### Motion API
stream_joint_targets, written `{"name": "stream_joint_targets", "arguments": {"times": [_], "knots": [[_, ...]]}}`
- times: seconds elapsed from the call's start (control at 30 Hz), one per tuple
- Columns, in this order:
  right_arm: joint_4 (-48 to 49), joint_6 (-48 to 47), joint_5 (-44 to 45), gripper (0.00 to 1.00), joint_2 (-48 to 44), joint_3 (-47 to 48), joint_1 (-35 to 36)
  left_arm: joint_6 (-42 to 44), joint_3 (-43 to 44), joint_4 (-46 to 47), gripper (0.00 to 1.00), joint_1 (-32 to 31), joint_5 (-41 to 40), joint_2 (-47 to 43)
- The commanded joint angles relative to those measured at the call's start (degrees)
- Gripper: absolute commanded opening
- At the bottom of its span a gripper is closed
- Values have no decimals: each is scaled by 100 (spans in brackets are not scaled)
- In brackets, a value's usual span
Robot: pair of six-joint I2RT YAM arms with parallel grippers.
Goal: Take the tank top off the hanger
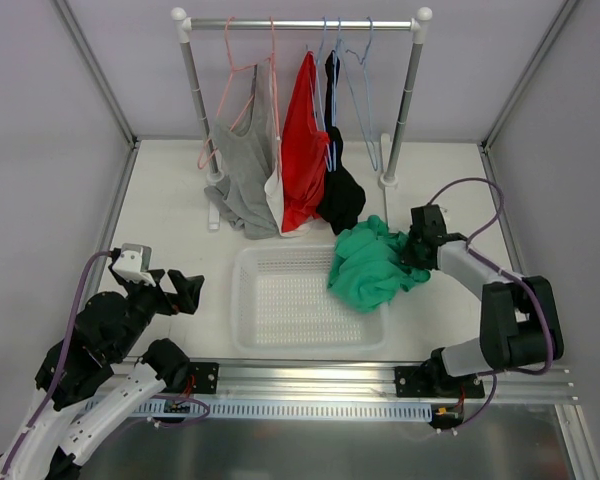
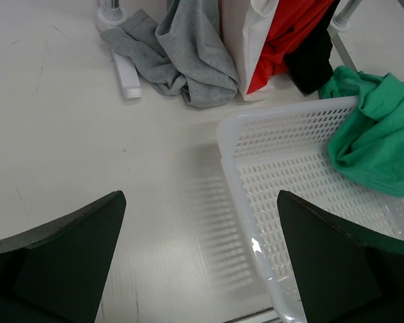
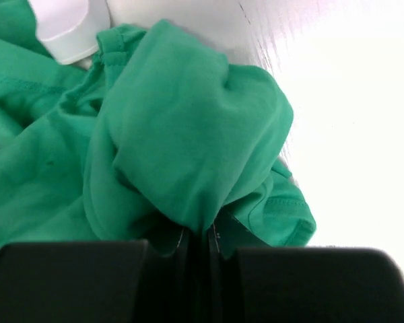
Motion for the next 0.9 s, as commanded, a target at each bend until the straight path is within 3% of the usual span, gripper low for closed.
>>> {"name": "stream_joint_targets", "arguments": {"times": [0.0, 0.17, 0.3, 0.7, 0.87], "knots": [[-153, 240, 73, 0, -801, 70, 38, 10, -8, 163, 99, -19, 34, -27], [-197, 381, 12, 0, -2276, 526, 38, 1, -8, 171, 99, -19, 16, -53], [-250, 373, -93, 0, -2911, 1080, 38, 1, -17, 163, 99, -19, -10, -88], [-487, 478, -2404, 0, -2887, 3734, 240, -16, -17, 171, 99, -19, -45, -114], [-461, 645, -3195, 0, -2632, 4891, 802, -25, -17, 180, 99, -19, -72, -123]]}}
